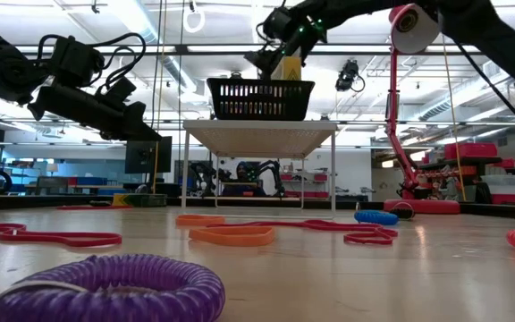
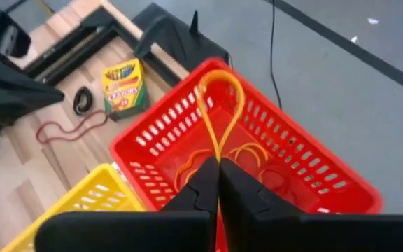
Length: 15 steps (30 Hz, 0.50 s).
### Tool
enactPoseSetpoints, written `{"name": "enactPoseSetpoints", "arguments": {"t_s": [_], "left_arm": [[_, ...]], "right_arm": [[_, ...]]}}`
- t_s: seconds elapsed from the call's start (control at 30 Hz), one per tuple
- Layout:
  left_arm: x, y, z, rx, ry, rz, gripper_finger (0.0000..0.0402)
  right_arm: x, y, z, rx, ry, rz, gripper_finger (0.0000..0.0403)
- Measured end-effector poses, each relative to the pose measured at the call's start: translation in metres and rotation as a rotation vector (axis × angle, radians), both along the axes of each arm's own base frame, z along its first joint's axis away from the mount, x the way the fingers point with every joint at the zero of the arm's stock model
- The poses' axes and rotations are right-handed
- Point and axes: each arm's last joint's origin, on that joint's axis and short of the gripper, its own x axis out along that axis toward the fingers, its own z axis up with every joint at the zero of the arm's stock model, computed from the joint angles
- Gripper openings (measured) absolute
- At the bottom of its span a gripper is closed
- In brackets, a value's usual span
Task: Pick & Place Office Desk Supplies
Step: Put the yellow rubber band into the red bin on the shelf, then put the black spring keychain into the yellow bin on the shelf
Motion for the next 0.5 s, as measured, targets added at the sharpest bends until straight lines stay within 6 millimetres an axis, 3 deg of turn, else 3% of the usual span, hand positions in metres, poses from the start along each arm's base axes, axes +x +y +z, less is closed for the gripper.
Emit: {"name": "enactPoseSetpoints", "arguments": {"t_s": [0.23,0.5], "left_arm": [[0.0,0.0,0.0,0.001,0.001,0.001,0.0007],[0.0,0.0,0.0,0.001,0.001,0.001,0.0007]], "right_arm": [[0.006,-0.004,-0.018,0.052,0.03,-0.034,0.0057],[-0.006,0.0,0.008,0.051,-0.042,-0.033,0.0132]]}}
